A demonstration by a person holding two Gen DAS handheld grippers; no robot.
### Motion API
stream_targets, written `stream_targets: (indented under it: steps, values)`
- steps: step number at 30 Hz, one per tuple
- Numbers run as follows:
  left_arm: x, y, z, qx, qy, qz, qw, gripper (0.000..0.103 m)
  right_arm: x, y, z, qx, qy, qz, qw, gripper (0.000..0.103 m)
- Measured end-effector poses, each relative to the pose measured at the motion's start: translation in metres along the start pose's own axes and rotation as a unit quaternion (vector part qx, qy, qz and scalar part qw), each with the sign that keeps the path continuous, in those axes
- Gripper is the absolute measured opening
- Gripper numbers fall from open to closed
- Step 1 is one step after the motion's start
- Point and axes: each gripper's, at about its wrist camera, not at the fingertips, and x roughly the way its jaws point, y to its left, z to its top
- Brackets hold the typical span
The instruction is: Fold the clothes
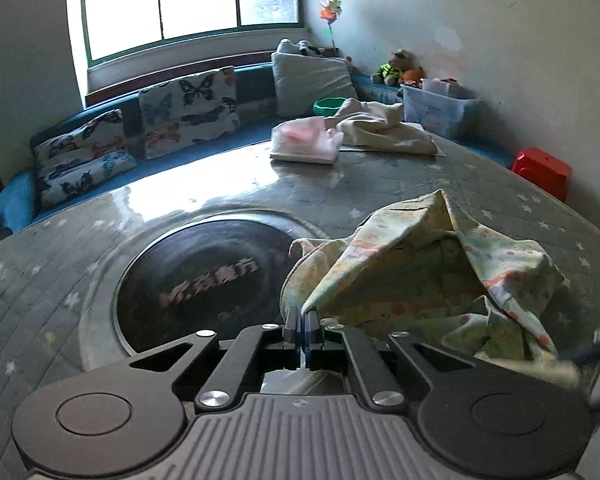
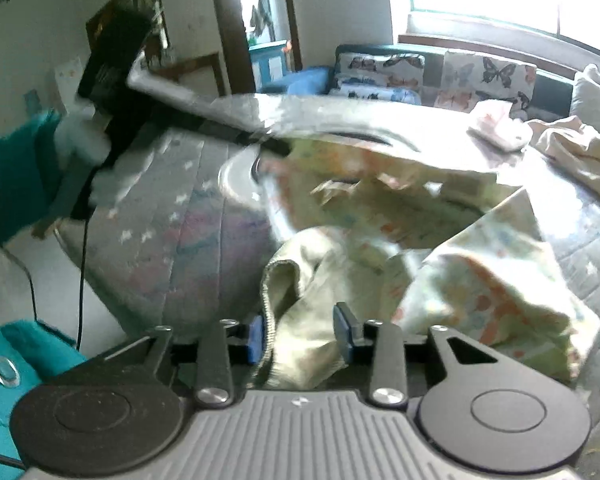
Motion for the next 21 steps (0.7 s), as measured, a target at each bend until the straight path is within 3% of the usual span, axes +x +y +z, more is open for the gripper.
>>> stream_targets:
  steps: [8, 12, 21]
  values:
    - [-0.020, 0.025, -0.032, -0.032, 0.018, 0.011, 0.9993, 0.002, -0.001, -0.040, 0.033, 0.030, -0.038, -0.030, 0.998, 0.040]
    - [-0.025, 0.036, -0.046, -0.045, 0.032, 0.025, 0.9982, 0.002, 0.008, -0.064, 0.048, 0.063, -0.046, -0.020, 0.997, 0.041]
    - [-0.026, 0.057, -0.071, -0.066, 0.068, 0.035, 0.9949, 0.002, 0.041, -0.101, 0.069, 0.072, -0.041, -0.082, 0.993, 0.044]
